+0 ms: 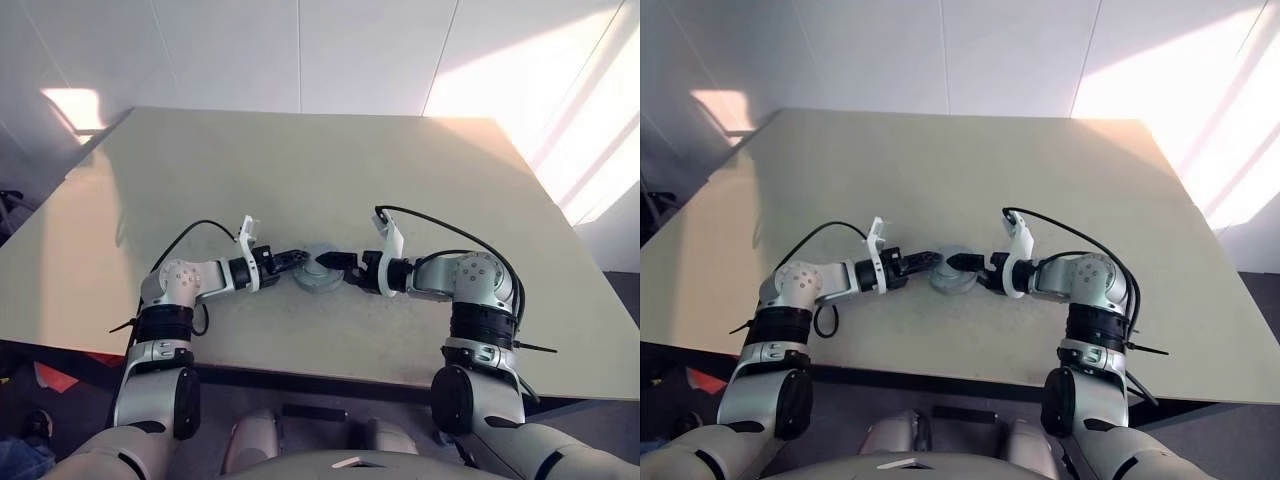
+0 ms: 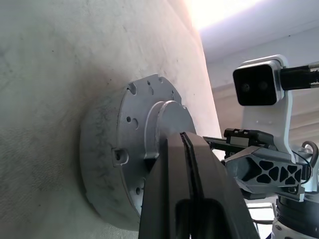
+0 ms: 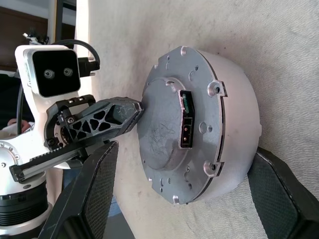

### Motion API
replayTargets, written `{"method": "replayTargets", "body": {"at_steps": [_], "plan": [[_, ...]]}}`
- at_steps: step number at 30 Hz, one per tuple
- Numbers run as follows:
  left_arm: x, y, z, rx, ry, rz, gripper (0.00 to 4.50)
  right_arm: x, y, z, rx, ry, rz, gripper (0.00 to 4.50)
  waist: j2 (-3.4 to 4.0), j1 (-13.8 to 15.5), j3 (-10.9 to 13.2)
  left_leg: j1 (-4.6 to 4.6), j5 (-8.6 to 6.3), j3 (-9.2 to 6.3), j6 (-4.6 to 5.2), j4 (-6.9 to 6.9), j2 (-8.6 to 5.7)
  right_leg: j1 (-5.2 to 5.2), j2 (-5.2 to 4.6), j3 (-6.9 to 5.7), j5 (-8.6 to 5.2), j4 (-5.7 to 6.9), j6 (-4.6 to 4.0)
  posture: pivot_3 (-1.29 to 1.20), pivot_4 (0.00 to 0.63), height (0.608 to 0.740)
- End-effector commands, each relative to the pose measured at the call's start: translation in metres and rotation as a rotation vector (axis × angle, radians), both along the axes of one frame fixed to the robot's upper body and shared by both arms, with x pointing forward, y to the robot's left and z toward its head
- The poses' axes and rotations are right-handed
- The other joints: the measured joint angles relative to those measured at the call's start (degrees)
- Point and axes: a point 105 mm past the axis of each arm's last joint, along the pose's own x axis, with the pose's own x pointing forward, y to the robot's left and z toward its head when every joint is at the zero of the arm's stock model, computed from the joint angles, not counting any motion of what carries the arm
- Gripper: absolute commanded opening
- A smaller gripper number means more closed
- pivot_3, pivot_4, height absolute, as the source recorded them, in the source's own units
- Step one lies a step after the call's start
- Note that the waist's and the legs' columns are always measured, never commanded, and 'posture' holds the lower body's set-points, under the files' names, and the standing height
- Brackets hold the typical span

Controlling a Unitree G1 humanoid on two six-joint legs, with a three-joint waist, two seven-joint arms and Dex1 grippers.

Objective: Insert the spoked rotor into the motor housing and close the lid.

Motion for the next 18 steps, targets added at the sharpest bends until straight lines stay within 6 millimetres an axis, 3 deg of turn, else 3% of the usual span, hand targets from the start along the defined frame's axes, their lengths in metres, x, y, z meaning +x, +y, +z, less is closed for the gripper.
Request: {"method": "replayTargets", "body": {"at_steps": [1, 4, 10, 18], "plan": [[-0.003, 0.003, -0.019, 0.084, 0.060, 0.013, 0.00, 0.006, 0.003, 0.010, 0.016, -0.031, -0.006, 4.45, 0.00, 0.03, 0.00, 0.12, 0.00, 0.00, 0.00, -0.01, 0.00, 0.14, 0.00, 0.00, -0.01, -0.02, 0.02, 0.00, 0.000, 0.740], [0.001, 0.004, -0.017, 0.085, 0.053, 0.028, 0.00, 0.004, 0.010, 0.018, 0.073, -0.042, 0.021, 4.45, 0.00, 0.06, 0.00, 0.53, 0.00, 0.00, -0.01, -0.18, -0.03, 0.51, 0.00, 0.02, -0.04, -0.14, 0.04, 0.00, 0.000, 0.740], [0.005, 0.003, -0.015, 0.082, 0.033, 0.035, 0.00, -0.003, 0.030, 0.049, 0.224, -0.126, 0.114, 4.45, 0.00, -0.13, 0.00, 0.51, 0.03, 0.00, -0.06, -0.34, -0.03, 0.43, 0.03, 0.03, -0.05, -0.16, 0.04, 0.00, 0.000, 0.740], [0.010, 0.008, -0.012, 0.089, 0.016, 0.056, 0.00, -0.002, 0.035, 0.036, 0.138, -0.100, 0.118, 4.45, 0.00, -0.30, 0.00, 0.54, 0.18, 0.00, -0.30, -0.62, 0.01, 0.28, 0.12, 0.03, -0.12, -0.16, -0.07, 0.00, 0.000, 0.740]]}}
